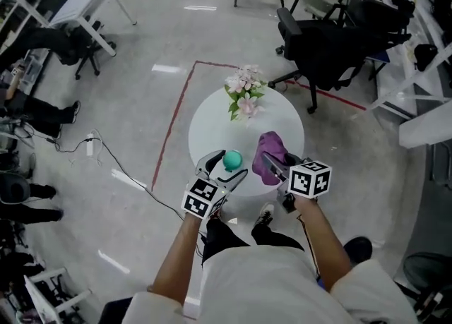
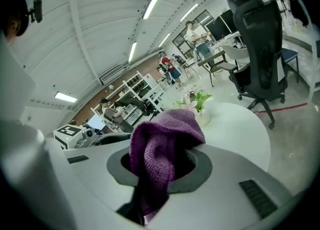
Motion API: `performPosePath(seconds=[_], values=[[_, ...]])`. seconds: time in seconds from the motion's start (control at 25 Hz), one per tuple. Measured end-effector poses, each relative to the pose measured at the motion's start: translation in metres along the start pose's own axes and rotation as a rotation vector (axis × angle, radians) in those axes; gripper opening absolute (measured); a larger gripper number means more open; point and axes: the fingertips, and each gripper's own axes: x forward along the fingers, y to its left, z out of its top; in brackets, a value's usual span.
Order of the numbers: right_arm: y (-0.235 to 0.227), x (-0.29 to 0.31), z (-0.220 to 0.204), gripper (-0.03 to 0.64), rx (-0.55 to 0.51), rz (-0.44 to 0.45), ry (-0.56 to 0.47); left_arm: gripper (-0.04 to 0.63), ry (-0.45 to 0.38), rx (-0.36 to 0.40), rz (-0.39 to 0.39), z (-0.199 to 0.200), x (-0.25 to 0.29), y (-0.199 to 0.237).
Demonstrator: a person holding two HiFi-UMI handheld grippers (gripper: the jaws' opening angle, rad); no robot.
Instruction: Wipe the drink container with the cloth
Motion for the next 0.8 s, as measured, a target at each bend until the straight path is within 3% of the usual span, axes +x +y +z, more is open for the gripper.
performPosePath(seconds=[0.16, 0.32, 0.52, 0.8], values=[[0.002, -0.006, -0.001, 0.104, -0.035, 0.008, 0.028, 0.287, 0.039, 0.041, 0.133, 0.000, 0.009, 0.011], [0.000, -0.012, -0.008, 0.106, -0.016, 0.016, 0.041, 0.265, 0.065, 0.094, 0.137, -0.001, 0.014, 0.011], [0.004, -0.014, -0.005, 0.106, 0.006, 0.009, 0.013, 0.261, 0.106, 0.182, 0.004, -0.002, 0.017, 0.003], [0.008, -0.007, -0.008, 0.106, 0.080, -0.037, -0.034, 0.261, 0.180, 0.388, -0.302, -0.006, 0.023, -0.008]])
